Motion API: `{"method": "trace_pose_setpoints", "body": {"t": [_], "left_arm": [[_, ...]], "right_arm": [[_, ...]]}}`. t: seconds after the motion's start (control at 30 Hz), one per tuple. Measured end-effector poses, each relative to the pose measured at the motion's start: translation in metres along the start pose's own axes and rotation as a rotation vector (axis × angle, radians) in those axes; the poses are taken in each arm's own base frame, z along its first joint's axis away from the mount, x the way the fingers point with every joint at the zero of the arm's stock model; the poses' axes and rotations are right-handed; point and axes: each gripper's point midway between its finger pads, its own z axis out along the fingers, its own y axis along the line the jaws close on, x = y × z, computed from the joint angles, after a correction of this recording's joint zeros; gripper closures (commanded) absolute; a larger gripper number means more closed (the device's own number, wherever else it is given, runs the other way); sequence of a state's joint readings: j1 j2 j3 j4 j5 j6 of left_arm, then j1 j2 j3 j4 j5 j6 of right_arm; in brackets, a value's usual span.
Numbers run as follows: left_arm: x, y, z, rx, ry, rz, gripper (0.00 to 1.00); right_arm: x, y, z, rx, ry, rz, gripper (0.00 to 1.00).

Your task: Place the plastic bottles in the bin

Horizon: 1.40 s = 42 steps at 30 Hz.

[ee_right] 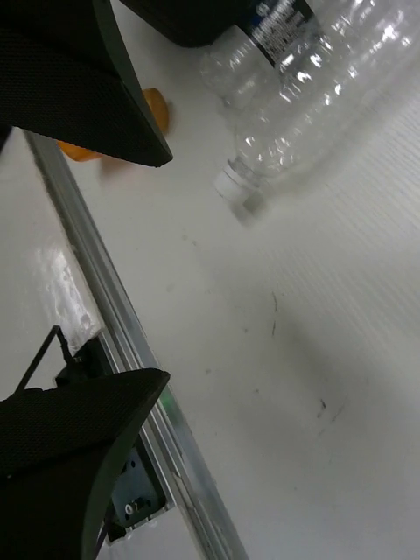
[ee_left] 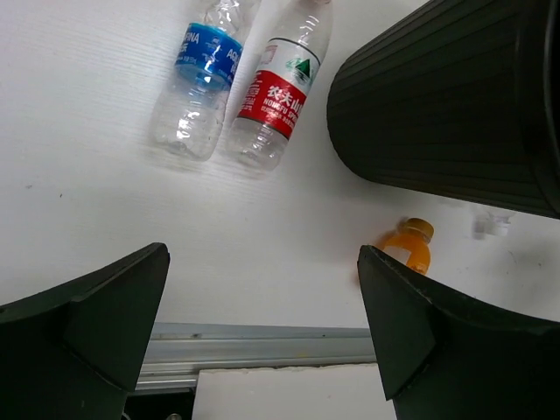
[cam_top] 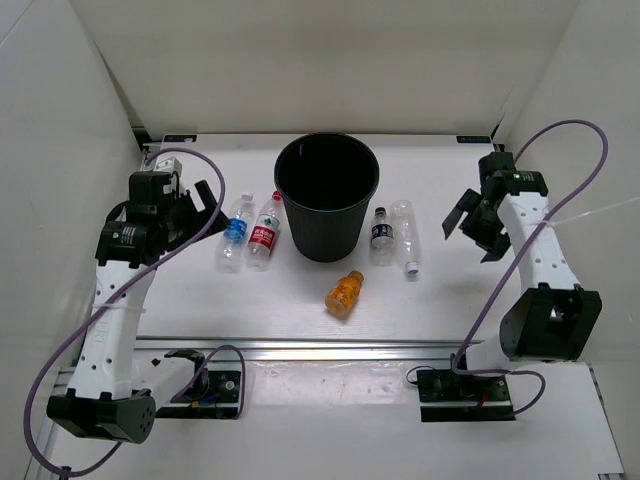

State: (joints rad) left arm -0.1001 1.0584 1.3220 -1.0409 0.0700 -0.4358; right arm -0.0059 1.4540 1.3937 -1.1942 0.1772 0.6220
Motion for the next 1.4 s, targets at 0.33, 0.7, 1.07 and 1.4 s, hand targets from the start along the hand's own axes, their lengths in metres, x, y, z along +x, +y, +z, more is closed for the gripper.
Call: {"method": "trace_pose_setpoints", "body": {"t": [0.33,0.7,1.07,1.4], "left_arm": [[0.008,0.018,0.007,-0.103,0.019,-0.065,0.0],[0.028,0.032,0.016,-0.135,0.095,-0.116,0.0],[0.029,0.05,0.018,-0.154,0.121,-0.217,0.0],[0.039,0.059,0.029,-0.146,0.177,-0.319,0.0]], "right_arm": [[-0.049,0.069,0.034,-0.188,0.123,-0.058,0.0],[-0.042,0.135,0.091,-0.342,0.265,-0.192,0.0],[-0.008,0.145,0.138,-0.338,0.372,-0.234,0.18],[-0.009,0.127,0.133,-0.301,0.365,-0.159,0.66]]}}
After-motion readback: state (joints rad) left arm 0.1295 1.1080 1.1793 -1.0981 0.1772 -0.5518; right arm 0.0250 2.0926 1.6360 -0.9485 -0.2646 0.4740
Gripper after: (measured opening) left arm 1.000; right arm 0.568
